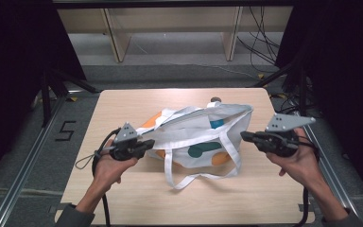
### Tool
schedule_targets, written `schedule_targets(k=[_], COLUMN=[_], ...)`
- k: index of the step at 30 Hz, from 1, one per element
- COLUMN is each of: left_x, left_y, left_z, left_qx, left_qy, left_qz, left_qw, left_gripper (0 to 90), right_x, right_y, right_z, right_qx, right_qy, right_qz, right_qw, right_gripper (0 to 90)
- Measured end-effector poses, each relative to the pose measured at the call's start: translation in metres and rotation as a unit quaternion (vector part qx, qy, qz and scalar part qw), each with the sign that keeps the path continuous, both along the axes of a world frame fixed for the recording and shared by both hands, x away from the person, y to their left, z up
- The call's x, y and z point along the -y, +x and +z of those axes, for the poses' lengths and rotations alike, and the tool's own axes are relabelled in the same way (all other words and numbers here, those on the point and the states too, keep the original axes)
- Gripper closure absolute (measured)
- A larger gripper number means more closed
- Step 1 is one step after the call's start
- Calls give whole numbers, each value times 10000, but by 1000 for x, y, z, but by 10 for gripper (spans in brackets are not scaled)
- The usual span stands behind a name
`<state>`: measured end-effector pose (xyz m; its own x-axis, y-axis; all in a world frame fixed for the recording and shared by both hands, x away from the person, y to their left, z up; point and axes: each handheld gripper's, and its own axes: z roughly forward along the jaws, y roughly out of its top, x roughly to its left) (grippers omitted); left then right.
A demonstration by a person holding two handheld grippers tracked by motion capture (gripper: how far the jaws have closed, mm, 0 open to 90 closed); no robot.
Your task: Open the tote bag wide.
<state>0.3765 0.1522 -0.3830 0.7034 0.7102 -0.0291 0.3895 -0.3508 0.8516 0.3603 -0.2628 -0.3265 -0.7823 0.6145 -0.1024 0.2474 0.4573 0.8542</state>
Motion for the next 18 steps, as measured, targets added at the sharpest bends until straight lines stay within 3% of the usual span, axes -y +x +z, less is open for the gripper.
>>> schedule_targets(k=[1, 2, 5, 6, 7, 8, 10, 11, 12, 13, 14, 15, 16, 17, 18], left_x=[0, 5, 13, 15, 18, 22, 25, 25, 25, 23, 19, 19, 14, 14, 14], left_y=[0, 12, 25, 30, 35, 46, 58, 58, 66, 73, 91, 91, 108, 108, 116], left_z=[0, 7, 12, 13, 14, 15, 13, 13, 12, 11, 3, 3, -14, -14, -28], left_qx=[0, -14, -42, -51, -64, -101, -46, -46, -65, -68, -205, -205, -533, -533, -682], left_qy=[0, 71, 20, 64, 96, 223, 360, 360, 385, 389, 272, 272, 510, 510, 685], left_qz=[0, -1, 78, 27, 75, 88, 222, 222, 328, 332, 563, 563, 619, 619, 673], left_qw=[10000, 10000, 10000, 10000, 9999, 9997, 9991, 9991, 9987, 9987, 9978, 9978, 9954, 9954, 9930], left_gripper=[893, 891, 887, 887, 887, 887, 887, 887, 887, 887, 892, 892, 892, 893, 893], right_x=[-2, -7, -18, -29, -29, -38, -44, -44, -49, -49, -51, -51, -51, -51, -50], right_y=[5, 10, 21, 35, 35, 53, 67, 67, 86, 86, 100, 105, 109, 109, 114], right_z=[6, 11, 20, 24, 24, 23, 19, 19, 5, 5, -13, -21, -33, -33, -45], right_qx=[101, 193, 231, 176, 176, 114, -104, -104, -270, -270, -377, -460, -654, -654, -778], right_qy=[-84, -107, -254, -424, -424, -610, -766, -766, -1065, -1065, -1254, -1327, -1394, -1394, -1537], right_qz=[63, 51, 100, 146, 146, 86, -13, -13, -166, -166, -332, -375, -481, -481, -467], right_qw=[9999, 9997, 9994, 9988, 9988, 9980, 9970, 9970, 9938, 9938, 9908, 9894, 9869, 9869, 9839], right_gripper=[900, 900, 900, 900, 900, 900, 900, 900, 900, 900, 900, 900, 900, 900, 900])
